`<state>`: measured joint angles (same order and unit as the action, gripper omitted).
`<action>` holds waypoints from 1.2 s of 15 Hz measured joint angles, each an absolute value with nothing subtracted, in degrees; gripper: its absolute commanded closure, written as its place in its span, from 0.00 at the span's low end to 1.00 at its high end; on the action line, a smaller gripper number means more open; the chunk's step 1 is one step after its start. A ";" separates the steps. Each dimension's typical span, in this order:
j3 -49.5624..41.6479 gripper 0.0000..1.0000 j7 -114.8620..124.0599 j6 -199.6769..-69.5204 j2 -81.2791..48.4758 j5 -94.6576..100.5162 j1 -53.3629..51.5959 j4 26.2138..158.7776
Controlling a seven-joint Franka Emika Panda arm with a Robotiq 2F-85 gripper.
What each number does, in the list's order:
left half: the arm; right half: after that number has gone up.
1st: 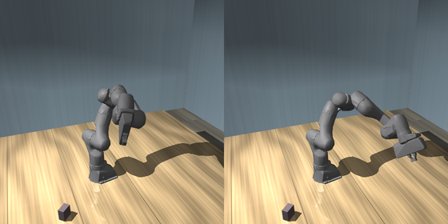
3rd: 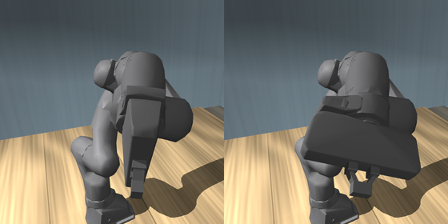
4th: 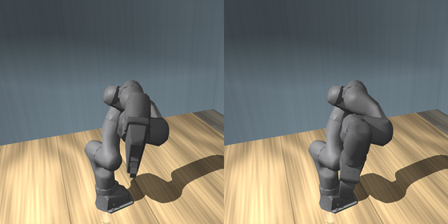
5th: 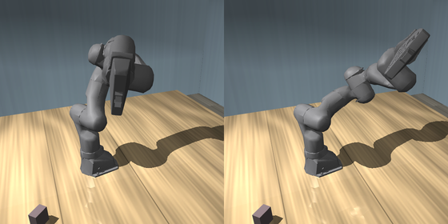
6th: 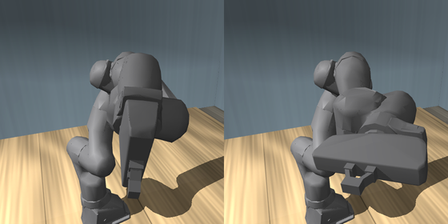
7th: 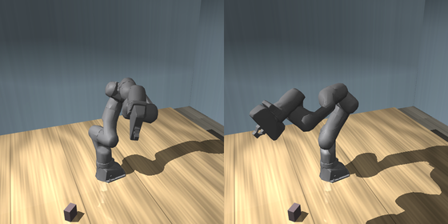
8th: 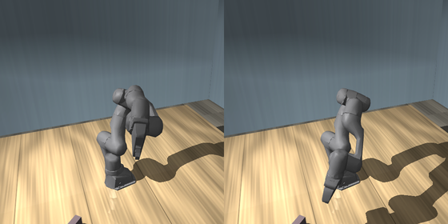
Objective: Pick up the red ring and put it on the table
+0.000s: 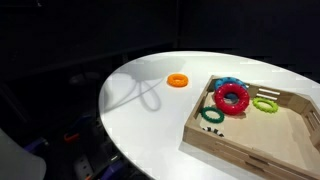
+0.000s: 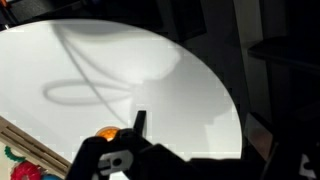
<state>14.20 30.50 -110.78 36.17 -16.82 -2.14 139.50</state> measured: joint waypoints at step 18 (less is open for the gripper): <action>3.28 0.00 32.82 -115.97 26.10 -6.63 10.95 135.64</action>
